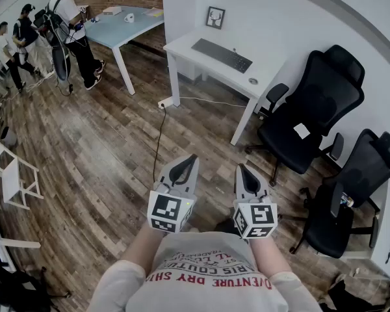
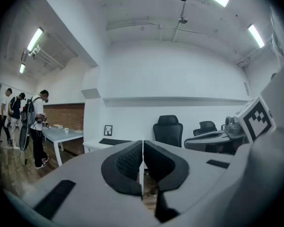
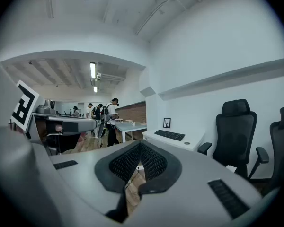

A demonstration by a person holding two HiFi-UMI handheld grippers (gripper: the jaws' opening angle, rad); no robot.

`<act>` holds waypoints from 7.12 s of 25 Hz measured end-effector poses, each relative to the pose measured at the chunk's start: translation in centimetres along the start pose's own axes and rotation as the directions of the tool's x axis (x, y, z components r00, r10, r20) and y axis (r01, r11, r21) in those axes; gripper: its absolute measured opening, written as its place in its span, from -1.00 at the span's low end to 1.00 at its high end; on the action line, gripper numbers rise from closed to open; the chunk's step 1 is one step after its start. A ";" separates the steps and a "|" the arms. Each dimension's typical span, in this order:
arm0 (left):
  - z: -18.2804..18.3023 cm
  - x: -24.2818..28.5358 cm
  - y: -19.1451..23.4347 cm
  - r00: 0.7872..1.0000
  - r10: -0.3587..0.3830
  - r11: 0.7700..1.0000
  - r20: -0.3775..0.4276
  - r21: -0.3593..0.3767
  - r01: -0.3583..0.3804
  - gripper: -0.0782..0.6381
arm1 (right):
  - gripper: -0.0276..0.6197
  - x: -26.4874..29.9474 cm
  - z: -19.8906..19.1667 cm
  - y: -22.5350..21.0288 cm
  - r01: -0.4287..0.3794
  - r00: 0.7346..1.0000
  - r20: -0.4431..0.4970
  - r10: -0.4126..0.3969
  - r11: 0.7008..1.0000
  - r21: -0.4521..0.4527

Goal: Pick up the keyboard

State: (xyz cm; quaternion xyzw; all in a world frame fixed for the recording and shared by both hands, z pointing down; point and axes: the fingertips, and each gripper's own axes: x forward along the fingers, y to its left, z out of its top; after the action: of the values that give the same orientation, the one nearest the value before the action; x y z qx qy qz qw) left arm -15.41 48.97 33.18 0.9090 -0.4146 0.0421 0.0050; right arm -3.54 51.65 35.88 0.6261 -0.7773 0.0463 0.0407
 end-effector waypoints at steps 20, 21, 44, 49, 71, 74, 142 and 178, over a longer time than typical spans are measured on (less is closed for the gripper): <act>-2.0 1.4 4.4 0.997 0.068 0.996 -0.037 -0.057 -0.070 -0.70 | -0.83 4.0 -2.0 0.1 -0.019 0.997 -0.077 0.022 0.999 0.037; -2.3 1.8 4.8 0.996 0.075 0.995 -0.044 -0.066 -0.078 -0.70 | -0.83 4.5 -2.1 -0.2 -0.020 0.996 -0.084 0.023 0.999 0.039; 0.6 27.0 14.7 0.976 0.206 0.974 -0.077 -0.080 -0.212 -0.70 | -0.83 28.6 2.5 -17.3 -0.098 0.992 -0.069 0.103 0.993 0.068; -0.1 31.0 16.1 0.970 0.221 0.969 -0.102 -0.087 -0.230 -0.70 | -0.83 32.1 2.1 -20.6 -0.093 0.991 -0.086 0.099 0.993 0.079; -0.3 49.0 36.5 0.994 -0.049 0.994 -0.101 -0.100 0.039 -0.70 | -0.83 53.8 3.0 -21.7 0.201 0.972 -0.141 -0.188 0.976 0.084; -0.3 51.1 39.4 0.989 -0.100 0.992 -0.111 -0.088 0.091 -0.70 | -0.83 56.7 3.2 -21.2 0.256 0.959 -0.148 -0.241 0.962 0.092; -24.0 89.2 54.3 0.636 -0.373 0.918 -0.675 -0.369 0.146 0.03 | -0.16 71.9 -18.2 -48.1 0.567 0.709 -0.667 -0.227 0.747 0.348; -29.5 87.0 53.8 0.626 -0.498 0.844 -0.600 -0.500 0.192 0.03 | -0.27 71.3 -21.9 -46.0 0.482 0.834 -0.538 -0.125 0.641 0.597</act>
State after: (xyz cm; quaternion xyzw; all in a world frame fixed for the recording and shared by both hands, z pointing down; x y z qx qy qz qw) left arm -1.35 -50.57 68.16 0.8635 -0.1928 0.3043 0.3529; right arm 26.39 -24.50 67.19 0.6881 -0.5453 0.4783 -0.0189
